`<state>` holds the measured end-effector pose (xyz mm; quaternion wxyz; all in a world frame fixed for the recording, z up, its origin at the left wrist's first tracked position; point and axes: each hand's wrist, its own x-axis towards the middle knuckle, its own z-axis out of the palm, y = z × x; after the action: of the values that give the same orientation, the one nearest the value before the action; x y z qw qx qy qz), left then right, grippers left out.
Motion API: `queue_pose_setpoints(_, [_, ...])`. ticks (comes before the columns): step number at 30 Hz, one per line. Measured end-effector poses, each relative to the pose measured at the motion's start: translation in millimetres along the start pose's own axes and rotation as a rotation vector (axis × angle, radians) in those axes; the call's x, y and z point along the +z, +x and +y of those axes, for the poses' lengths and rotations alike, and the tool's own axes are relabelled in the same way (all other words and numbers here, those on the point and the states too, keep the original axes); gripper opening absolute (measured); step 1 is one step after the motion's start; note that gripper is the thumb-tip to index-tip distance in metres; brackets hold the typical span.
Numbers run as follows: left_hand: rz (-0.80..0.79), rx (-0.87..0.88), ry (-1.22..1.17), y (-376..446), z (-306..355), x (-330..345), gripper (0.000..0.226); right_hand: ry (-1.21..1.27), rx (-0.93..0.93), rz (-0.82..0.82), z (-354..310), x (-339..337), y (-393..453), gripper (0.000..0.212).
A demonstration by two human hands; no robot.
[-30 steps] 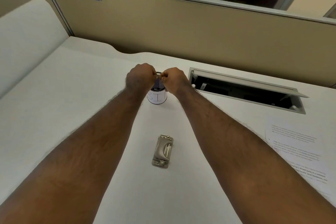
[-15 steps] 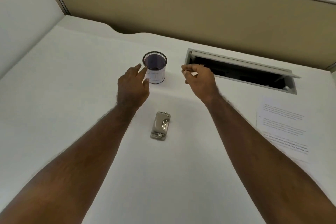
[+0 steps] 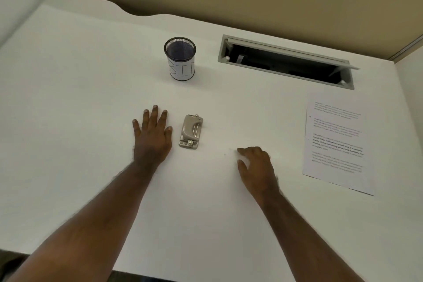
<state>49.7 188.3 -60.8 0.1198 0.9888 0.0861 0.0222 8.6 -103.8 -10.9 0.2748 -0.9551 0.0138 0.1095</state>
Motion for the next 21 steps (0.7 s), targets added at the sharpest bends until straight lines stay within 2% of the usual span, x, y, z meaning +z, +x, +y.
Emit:
queue_pose_setpoints(4, [0.013, -0.001, -0.015, 0.4, -1.9, 1.5, 0.054, -0.191, -0.077, 0.014, -10.4, 8.9, 0.1, 0.043])
queue_pose_setpoints(9, [0.024, -0.003, -0.028, -0.4, -2.1, 2.9, 0.054, -0.352, -0.104, 0.093, -18.7, 14.8, 4.2, 0.037])
queue_pose_setpoints(14, [0.044, -0.004, -0.033, -0.6, -1.8, 2.8, 0.055, -0.356, -0.138, 0.086, -22.7, 15.6, 7.2, 0.03])
queue_pose_setpoints(21, [0.042, -0.011, -0.039, -0.1, -2.0, 4.2, 0.057, -0.327, -0.027, 0.022, -43.5, 10.7, 21.1, 0.018])
